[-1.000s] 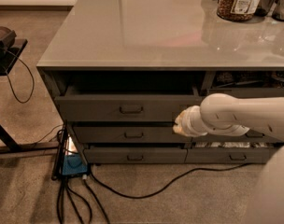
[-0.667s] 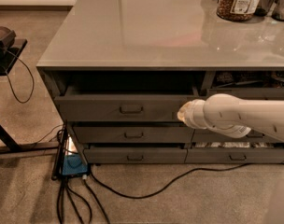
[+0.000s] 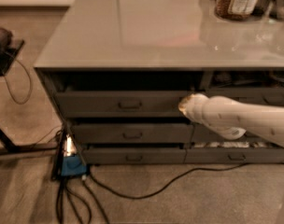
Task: Close top drawer
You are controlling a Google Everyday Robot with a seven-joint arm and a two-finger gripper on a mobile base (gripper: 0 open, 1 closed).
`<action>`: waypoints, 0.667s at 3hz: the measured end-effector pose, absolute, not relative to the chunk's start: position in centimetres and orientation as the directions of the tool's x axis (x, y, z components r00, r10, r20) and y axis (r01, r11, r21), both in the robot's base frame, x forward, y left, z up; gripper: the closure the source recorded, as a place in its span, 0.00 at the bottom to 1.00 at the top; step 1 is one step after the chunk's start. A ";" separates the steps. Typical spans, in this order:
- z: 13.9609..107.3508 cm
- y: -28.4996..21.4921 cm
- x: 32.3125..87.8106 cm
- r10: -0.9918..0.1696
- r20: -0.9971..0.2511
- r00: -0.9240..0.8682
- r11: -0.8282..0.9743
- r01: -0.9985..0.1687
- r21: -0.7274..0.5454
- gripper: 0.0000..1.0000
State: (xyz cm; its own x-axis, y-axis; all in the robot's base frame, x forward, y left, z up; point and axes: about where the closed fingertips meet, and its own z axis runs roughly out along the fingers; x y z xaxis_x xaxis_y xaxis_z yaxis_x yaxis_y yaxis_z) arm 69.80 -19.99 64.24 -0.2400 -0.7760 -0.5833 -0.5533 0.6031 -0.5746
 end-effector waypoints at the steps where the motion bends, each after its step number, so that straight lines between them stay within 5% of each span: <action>1: 63.8 -19.1 71.7 -0.750 -0.616 -0.242 0.634 -0.529 -0.564 1.00; 2: 63.8 -19.1 71.6 -0.749 -0.616 -0.242 0.635 -0.529 -0.564 1.00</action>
Offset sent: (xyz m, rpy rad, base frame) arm 0.1230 0.0444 -0.0105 0.1820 -0.1746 -0.1083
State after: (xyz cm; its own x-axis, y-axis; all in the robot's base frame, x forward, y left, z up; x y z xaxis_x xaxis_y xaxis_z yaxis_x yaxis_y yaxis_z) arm 71.59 -19.08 63.77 -0.2423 -0.7493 -0.6163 -0.5285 0.6346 -0.5638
